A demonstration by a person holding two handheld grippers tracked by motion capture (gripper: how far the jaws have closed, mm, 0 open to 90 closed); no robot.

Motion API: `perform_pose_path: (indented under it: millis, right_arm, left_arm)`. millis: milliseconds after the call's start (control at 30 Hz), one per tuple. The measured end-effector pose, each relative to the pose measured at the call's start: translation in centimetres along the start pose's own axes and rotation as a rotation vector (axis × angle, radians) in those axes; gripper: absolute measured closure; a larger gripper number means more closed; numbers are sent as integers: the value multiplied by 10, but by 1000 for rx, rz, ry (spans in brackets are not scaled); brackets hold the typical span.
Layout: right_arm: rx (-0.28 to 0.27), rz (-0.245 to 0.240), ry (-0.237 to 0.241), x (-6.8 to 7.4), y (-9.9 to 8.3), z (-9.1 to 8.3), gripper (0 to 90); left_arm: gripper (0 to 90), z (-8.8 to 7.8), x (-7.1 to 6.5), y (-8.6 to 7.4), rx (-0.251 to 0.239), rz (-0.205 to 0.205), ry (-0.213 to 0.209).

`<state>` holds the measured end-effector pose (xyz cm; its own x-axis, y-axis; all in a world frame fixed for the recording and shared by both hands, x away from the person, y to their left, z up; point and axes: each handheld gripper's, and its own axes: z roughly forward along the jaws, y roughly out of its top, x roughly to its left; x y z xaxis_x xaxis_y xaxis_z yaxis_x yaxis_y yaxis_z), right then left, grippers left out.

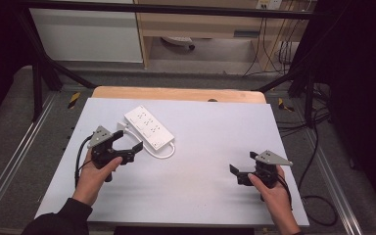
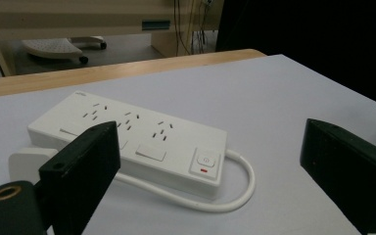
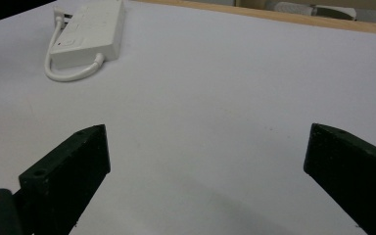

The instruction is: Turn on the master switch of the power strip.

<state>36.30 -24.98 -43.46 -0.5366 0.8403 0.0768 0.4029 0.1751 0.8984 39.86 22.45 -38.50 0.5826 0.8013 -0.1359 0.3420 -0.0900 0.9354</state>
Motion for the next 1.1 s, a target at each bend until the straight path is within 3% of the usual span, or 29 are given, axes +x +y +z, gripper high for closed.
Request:
perform_pose_path:
  millis: [433, 900, 1100]
  right_arm:
    - [2, 9, -2, -1, 0, -1, 29]
    - [2, 22, -5, -3, -1, -2, 39]
    - [3, 22, -5, -2, -1, -2, 33]
  left_arm:
    - [101, 33, 5, 5, 37, -69, 33]
    - [122, 58, 7, 5, 56, -54, 65]
    - [160, 67, 10, 2, 70, -67, 75]
